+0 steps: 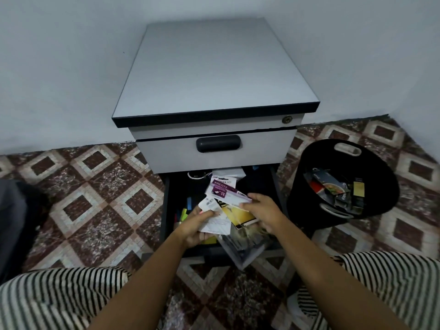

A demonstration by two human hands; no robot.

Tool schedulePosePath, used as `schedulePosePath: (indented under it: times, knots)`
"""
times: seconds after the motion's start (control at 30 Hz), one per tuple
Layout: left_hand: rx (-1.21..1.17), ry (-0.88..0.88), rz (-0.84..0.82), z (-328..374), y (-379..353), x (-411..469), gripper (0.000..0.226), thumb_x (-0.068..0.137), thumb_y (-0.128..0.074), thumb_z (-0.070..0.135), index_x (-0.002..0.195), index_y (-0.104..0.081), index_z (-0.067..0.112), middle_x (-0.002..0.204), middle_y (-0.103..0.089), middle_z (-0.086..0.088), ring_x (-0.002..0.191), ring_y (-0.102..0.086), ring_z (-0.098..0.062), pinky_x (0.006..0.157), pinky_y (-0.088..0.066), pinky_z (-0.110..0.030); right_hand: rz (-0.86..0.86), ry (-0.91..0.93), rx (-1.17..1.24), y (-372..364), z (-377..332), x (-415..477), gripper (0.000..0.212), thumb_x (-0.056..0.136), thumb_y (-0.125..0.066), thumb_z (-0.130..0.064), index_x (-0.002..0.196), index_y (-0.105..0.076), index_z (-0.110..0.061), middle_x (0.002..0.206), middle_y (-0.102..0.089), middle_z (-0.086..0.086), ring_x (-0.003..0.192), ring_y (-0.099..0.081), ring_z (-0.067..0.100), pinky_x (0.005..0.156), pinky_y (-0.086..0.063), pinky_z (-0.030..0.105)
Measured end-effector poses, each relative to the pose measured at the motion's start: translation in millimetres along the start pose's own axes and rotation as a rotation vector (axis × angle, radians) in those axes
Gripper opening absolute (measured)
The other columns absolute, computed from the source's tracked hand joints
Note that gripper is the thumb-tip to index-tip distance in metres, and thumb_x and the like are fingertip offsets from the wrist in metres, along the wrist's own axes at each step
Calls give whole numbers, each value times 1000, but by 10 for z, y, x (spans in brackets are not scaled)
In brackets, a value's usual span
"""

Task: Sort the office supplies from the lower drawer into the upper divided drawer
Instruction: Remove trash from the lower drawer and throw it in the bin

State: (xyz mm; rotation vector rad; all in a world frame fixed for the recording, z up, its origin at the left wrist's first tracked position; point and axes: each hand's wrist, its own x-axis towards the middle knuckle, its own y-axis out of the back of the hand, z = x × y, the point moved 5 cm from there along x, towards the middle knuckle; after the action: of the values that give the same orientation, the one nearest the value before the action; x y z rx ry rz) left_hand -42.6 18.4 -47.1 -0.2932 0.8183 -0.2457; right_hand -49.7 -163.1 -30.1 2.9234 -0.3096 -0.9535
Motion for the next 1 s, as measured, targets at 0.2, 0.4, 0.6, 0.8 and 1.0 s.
schedulePosePath:
  times: [0.2,0.4,0.6,0.8,1.0]
  knots:
    - [51,25,-79,-88,-314,-4,16,94,-52,16,109,-53,22,82,-73,0,72,-70,-16,64,-57,-34,45,-31,100,396,143,-210,56,85,-67,-10,136,-44,-11,114,-57,9,95,-60,27,75,-52,40]
    - [51,40,-118,-73,-650,59,26,97,-44,36,116,-51,19,97,-69,-8,82,-68,-22,60,-58,-36,162,14,196,779,116,-334,52,88,-62,-5,136,-44,-11,109,-57,7,79,-58,18,62,-47,29]
    - [52,39,-153,-26,-989,232,26,100,-37,39,110,-54,23,101,-68,-9,92,-65,-27,77,-54,-45,338,125,214,1368,35,-440,56,86,-65,-3,137,-44,-5,107,-57,12,84,-59,23,64,-50,22]
    - [221,57,-187,-90,-1358,388,19,100,-40,31,113,-53,23,106,-68,-12,92,-65,-29,67,-54,-43,443,108,369,1998,138,-490,35,88,-60,-1,122,-54,-8,110,-61,13,85,-61,28,59,-55,27]
    - [316,58,-187,-116,-1896,625,17,99,-45,25,109,-57,18,101,-68,-11,87,-65,-26,72,-54,-41,613,19,452,2536,370,-321,57,86,-64,-3,138,-41,0,127,-52,16,107,-54,32,91,-45,42]
